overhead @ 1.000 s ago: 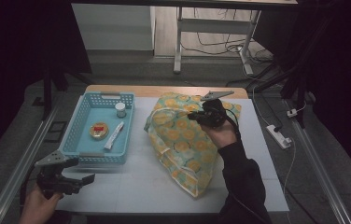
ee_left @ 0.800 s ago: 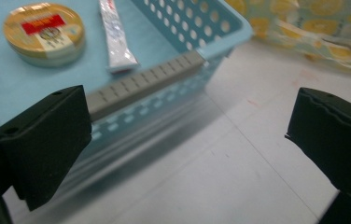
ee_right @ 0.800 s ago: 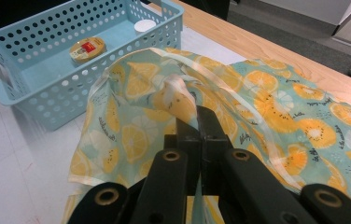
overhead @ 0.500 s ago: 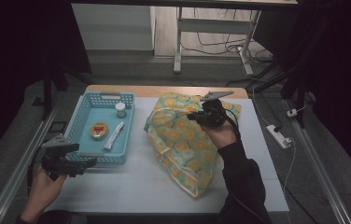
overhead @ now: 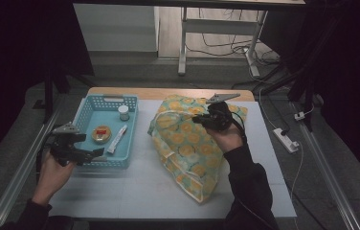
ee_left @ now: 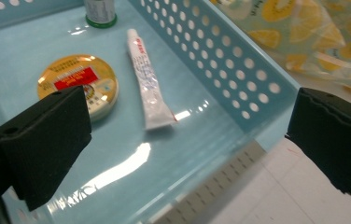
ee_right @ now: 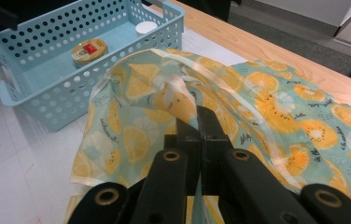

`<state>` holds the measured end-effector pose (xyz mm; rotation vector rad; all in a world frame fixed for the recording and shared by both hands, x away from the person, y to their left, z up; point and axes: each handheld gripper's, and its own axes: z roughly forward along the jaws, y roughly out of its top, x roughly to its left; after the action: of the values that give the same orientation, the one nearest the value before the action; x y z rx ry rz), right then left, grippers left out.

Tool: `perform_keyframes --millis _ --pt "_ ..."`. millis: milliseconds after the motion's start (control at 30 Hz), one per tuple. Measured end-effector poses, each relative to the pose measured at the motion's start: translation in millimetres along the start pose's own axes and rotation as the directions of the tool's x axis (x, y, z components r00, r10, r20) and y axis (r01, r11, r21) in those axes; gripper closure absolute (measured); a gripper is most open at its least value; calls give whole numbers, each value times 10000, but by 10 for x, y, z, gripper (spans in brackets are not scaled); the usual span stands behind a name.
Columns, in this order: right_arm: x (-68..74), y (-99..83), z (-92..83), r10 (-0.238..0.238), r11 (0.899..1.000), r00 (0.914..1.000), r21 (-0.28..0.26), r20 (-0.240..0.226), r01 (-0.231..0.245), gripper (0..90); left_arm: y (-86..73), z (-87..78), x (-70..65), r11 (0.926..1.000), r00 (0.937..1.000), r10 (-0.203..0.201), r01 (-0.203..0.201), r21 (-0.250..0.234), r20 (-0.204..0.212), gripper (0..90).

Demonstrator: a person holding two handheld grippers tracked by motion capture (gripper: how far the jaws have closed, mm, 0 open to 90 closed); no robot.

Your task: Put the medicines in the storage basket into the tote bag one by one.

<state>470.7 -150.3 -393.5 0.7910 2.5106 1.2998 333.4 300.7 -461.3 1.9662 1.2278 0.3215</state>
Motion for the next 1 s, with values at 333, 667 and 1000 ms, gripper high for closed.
perform_keyframes --millis 333,667,1000 --pt "-4 -4 9 37 10000 10000 -21 -15 -37 900 184 144 146 9999 9999 -9 8 130 132 0" --pt "-6 -5 3 37 10000 10000 -32 -14 -37 900 357 328 261 9991 10000 41 -42 415 12 0" --pt "-11 -8 3 53 10000 10000 -33 -22 -53 900 452 496 453 9977 9994 -199 217 638 -292 0"
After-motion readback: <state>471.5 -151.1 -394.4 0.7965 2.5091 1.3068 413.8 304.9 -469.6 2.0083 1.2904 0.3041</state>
